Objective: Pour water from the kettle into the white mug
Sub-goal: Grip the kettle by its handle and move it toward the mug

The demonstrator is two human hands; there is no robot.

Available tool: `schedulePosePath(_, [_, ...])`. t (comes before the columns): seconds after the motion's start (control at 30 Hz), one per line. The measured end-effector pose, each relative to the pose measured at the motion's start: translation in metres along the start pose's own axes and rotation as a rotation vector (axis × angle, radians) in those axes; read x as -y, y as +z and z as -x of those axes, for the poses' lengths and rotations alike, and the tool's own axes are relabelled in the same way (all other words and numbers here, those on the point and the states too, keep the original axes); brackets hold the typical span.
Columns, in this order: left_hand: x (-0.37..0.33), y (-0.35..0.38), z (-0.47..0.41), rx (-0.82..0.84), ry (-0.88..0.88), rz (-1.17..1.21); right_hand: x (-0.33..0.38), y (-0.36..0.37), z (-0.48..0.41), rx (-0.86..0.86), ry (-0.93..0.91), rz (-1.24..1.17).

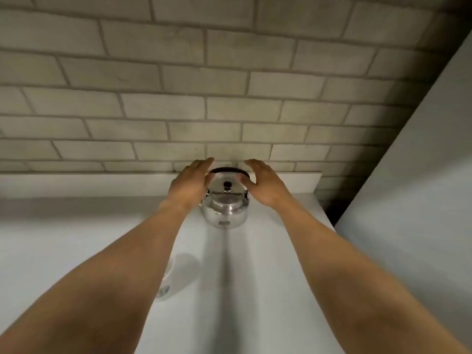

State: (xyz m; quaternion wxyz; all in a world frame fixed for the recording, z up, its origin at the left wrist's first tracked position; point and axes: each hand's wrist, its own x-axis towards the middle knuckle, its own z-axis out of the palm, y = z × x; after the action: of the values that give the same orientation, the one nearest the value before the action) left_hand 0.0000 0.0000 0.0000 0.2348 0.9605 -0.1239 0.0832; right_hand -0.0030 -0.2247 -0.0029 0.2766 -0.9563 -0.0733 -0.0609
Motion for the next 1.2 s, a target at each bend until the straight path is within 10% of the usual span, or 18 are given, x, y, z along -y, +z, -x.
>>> schedulePosePath(0.37, [0.022,0.047,-0.051,0.044,-0.112,0.141,-0.019,0.038,-0.050,0.215,-0.119,-0.048])
schedulePosePath(1.2, [-0.045,0.005,0.138,-0.229,0.144,-0.004,0.046,-0.038,0.044,-0.123,-0.169,-0.092])
